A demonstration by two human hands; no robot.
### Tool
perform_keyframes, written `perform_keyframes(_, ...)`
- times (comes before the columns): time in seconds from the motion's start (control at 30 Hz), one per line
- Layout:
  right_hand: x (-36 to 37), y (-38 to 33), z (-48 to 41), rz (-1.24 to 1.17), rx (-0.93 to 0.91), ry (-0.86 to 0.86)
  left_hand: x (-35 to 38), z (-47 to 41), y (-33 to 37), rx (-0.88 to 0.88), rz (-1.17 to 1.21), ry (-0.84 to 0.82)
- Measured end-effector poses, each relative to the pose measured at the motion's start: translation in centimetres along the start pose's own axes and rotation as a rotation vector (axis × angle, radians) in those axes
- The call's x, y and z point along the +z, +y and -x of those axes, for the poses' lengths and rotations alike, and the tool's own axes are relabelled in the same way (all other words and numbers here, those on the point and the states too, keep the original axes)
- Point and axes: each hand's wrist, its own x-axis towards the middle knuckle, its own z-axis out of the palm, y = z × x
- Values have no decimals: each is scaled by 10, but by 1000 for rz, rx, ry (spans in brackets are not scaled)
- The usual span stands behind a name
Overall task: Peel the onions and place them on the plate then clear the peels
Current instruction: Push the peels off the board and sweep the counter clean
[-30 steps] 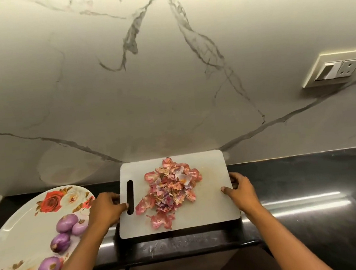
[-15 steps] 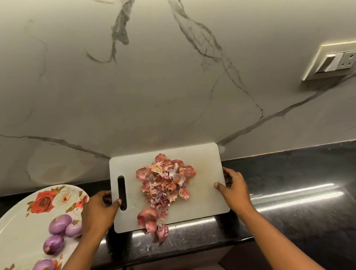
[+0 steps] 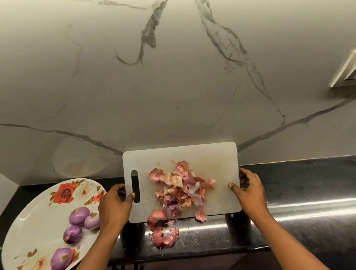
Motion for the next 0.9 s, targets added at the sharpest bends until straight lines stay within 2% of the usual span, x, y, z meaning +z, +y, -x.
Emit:
perform_keyframes(0.3, 0, -10, -1, -13, -28, 31, -3, -2, 11, 38, 21, 26)
perform_keyframes(0.47, -4, -19, 1, 4, -86, 63, -8, -4, 9, 73, 128, -2)
perform_keyframes(0.9, -8, -38, 11, -124, -127, 151, -21, 8, 24, 143, 234, 64)
